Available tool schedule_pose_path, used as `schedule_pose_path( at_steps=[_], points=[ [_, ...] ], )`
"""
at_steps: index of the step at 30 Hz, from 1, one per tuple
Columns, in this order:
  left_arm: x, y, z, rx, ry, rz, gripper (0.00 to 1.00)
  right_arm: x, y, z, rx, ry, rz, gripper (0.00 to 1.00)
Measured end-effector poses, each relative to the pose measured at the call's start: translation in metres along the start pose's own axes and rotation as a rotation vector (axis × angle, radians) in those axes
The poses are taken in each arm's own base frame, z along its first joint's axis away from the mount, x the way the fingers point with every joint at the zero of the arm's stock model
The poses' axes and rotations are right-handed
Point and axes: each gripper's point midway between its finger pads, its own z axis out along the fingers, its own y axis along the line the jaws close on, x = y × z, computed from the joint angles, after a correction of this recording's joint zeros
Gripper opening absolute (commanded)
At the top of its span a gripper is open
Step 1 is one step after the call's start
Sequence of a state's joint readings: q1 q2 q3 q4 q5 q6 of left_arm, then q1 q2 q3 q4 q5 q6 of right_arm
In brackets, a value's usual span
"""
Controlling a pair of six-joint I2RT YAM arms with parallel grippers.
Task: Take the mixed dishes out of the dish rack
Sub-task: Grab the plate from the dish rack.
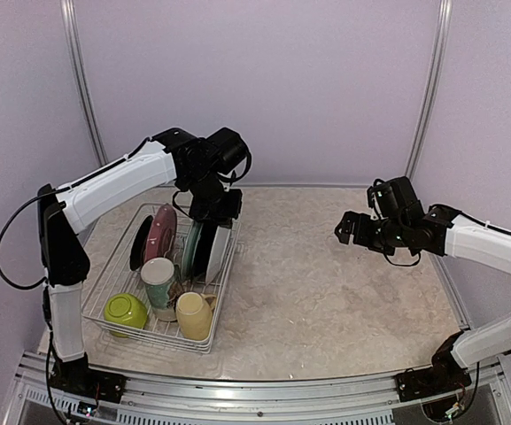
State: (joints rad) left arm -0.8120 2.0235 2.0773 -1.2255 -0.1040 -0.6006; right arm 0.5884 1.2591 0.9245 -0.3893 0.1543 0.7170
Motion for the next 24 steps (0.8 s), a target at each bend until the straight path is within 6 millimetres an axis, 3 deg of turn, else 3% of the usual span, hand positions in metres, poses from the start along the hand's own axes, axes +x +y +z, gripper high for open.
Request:
schedule_pose_path(
  at_steps=[13, 24],
  points=[
    [-0.001, -0.007, -0.018, 0.062, 0.023, -0.014, 0.0, 0.003, 0.002, 0.001, -0.015, 0.011, 0.009, 0.99],
    [-0.016, -0.019, -0.078, 0.166, -0.07, -0.015, 0.0, 0.007, 0.002, 0.007, -0.012, 0.026, 0.006, 0.99]
  ],
)
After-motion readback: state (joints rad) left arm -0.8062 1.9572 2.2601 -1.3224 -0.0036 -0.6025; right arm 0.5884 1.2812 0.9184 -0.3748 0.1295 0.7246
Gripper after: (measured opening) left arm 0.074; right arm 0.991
